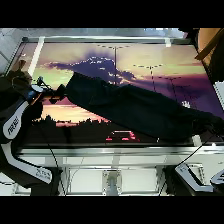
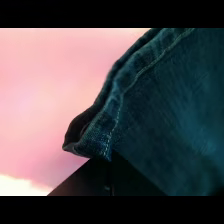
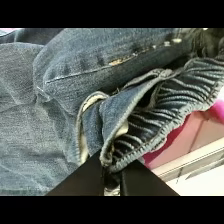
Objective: Fold the clothes and pants, and hang the long-sleeved shirts on hangers.
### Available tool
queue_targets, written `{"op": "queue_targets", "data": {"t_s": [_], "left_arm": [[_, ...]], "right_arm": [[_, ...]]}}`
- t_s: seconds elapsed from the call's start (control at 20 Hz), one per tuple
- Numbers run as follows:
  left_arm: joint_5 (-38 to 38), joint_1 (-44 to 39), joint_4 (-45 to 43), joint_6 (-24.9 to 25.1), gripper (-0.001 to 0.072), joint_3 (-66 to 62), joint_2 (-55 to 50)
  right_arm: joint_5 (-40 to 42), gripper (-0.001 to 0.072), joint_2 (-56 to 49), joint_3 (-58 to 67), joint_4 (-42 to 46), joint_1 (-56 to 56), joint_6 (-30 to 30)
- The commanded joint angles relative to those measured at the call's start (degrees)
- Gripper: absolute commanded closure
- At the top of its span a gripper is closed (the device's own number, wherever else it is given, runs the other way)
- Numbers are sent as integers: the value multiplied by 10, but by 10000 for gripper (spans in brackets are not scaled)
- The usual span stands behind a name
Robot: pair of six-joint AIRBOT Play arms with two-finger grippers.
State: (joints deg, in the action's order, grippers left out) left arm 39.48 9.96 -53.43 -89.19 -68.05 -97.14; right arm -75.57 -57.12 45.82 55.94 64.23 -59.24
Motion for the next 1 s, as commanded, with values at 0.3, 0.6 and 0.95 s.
{"op": "queue_targets", "data": {"t_s": [0.3, 0.6, 0.95], "left_arm": [[189, 67, -337, -123, 696, 246, 348], [188, 64, -286, -167, 694, 438, 549], [198, 58, -217, -104, 6, 287, 603]], "right_arm": [[52, 669, -1, 75, 127, 1, 5], [100, 669, -1, -27, 131, 1, 14], [-3, 206, 1, 113, 123, 1, -25]]}}
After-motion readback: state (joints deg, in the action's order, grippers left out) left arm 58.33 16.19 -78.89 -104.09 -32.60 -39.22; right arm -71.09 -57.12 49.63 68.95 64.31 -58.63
